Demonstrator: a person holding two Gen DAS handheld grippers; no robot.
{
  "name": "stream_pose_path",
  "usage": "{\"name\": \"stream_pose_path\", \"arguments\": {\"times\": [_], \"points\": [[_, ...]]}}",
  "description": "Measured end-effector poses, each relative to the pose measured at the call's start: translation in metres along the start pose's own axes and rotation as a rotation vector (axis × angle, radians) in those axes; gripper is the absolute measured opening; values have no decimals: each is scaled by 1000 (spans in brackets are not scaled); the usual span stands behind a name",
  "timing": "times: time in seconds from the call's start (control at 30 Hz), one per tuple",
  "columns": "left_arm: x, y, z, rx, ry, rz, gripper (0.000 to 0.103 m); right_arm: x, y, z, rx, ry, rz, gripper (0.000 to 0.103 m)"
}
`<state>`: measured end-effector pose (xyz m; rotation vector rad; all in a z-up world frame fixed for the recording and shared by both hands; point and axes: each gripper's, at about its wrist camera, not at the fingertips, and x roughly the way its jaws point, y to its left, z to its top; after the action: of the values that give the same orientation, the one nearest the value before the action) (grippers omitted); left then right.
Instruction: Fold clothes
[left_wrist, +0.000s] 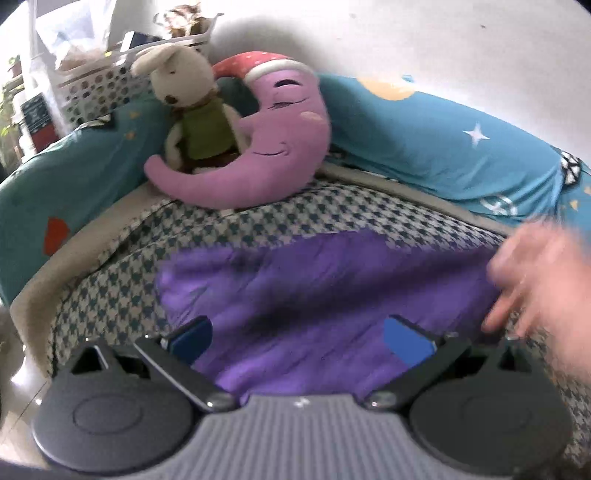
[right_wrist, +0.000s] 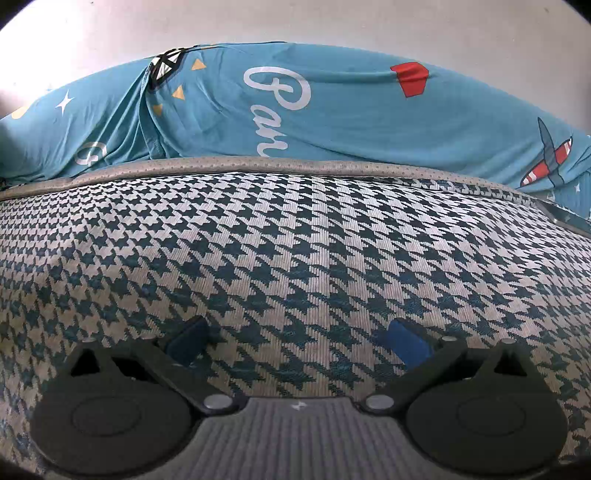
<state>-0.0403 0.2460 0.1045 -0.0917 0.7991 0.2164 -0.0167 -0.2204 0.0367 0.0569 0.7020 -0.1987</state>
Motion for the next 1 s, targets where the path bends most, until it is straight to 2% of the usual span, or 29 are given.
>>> {"name": "stream_pose_path", "arguments": {"times": [0.07, 0.1, 0.13, 0.2, 0.33, 0.43, 0.57, 0.87, 1.0], "points": [[-3, -8, -2, 16, -7, -30, 103, 0, 0, 0, 0, 0, 0, 103], [-7, -12, -3, 19, -29, -69, 103, 0, 0, 0, -2, -3, -1, 103], [-11, -16, -4, 20, -52, -110, 103, 0, 0, 0, -8, -11, -3, 103], [-23, -21, -5, -1, -102, -236, 103, 0, 0, 0, -8, -11, -3, 103], [-21, -48, -12, 70, -43, -253, 103, 0, 0, 0, -8, -11, -3, 103], [-25, -67, -22, 144, -45, -266, 103, 0, 0, 0, -8, -12, -4, 103], [-25, -91, -36, 252, -59, -225, 103, 0, 0, 0, -7, -12, -4, 103], [-14, -114, -49, 311, -23, -216, 103, 0, 0, -1, -9, -11, -7, 103], [-13, -124, -56, 343, -9, -239, 103, -1, 0, -1, -10, -11, -8, 103]]}}
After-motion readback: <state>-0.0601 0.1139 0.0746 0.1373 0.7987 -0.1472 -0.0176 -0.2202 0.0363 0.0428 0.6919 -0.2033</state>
